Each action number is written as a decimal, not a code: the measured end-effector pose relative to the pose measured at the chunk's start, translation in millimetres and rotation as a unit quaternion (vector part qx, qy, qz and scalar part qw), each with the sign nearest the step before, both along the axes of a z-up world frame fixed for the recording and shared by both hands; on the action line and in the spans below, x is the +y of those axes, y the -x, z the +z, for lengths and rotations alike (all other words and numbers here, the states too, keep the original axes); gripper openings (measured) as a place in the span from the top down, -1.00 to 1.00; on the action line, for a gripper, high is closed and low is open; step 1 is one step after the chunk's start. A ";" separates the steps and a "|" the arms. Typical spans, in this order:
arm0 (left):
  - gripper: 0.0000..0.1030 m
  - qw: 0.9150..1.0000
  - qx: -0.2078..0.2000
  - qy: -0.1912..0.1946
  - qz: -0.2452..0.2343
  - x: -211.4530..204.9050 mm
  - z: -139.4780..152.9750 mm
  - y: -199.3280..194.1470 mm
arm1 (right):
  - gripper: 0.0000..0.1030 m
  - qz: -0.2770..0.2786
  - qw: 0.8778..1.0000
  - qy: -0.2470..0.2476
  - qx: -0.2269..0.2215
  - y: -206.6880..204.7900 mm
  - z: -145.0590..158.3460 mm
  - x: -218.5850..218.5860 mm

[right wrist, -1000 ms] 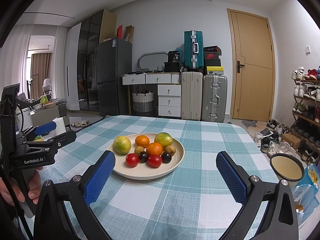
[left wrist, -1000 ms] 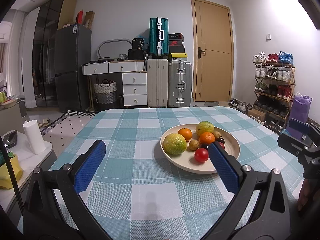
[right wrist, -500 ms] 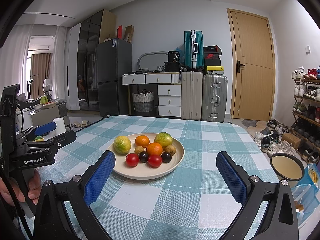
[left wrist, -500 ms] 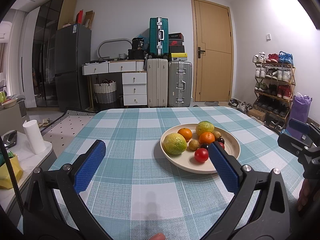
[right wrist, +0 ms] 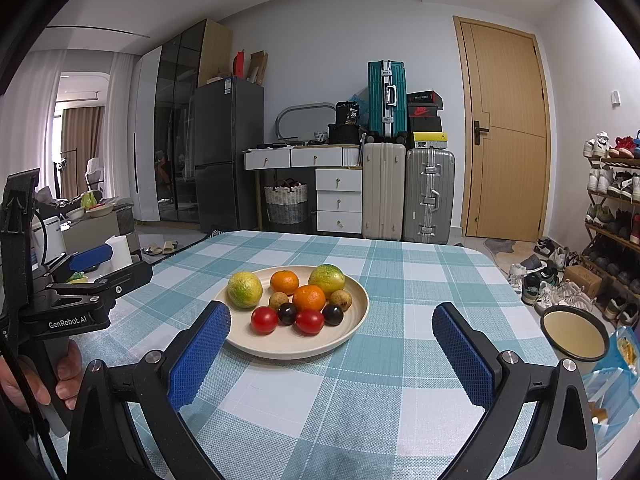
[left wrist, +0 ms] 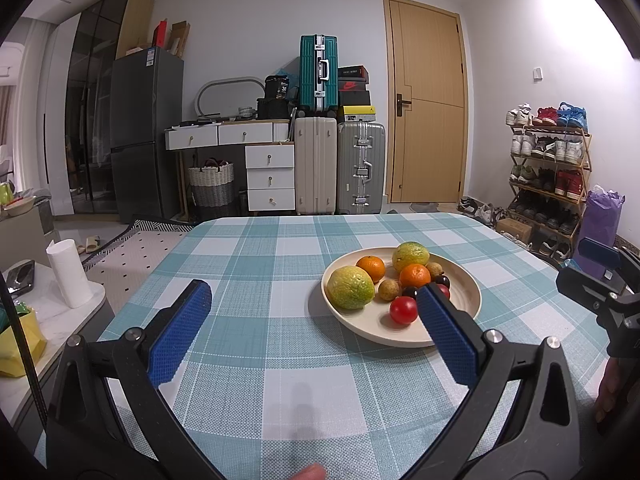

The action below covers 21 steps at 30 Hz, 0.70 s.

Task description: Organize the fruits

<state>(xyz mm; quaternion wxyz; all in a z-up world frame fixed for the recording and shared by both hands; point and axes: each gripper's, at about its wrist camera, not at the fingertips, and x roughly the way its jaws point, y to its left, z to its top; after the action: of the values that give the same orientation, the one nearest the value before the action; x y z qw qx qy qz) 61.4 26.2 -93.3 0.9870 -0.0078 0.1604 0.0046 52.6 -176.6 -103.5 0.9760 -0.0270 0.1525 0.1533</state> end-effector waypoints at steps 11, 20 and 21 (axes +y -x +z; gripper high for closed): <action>-0.99 1.000 0.000 0.000 0.000 -0.3 0.0 -0.1 | -1.00 0.000 1.000 0.000 0.000 0.0 0.1 -0.4; -0.99 1.000 0.000 0.000 0.000 -0.2 0.2 0.1 | -1.00 0.000 1.000 0.000 0.000 -0.2 0.3 -1.4; -0.99 1.000 0.000 0.000 0.000 0.4 0.0 -0.2 | -1.00 0.000 1.000 0.000 0.000 -0.2 0.2 -1.2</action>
<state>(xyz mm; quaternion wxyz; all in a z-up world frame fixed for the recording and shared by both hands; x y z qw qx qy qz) 61.6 26.6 -93.3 0.9870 -0.0083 0.1603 0.0045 52.8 -177.8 -103.3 0.9760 -0.0268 0.1524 0.1533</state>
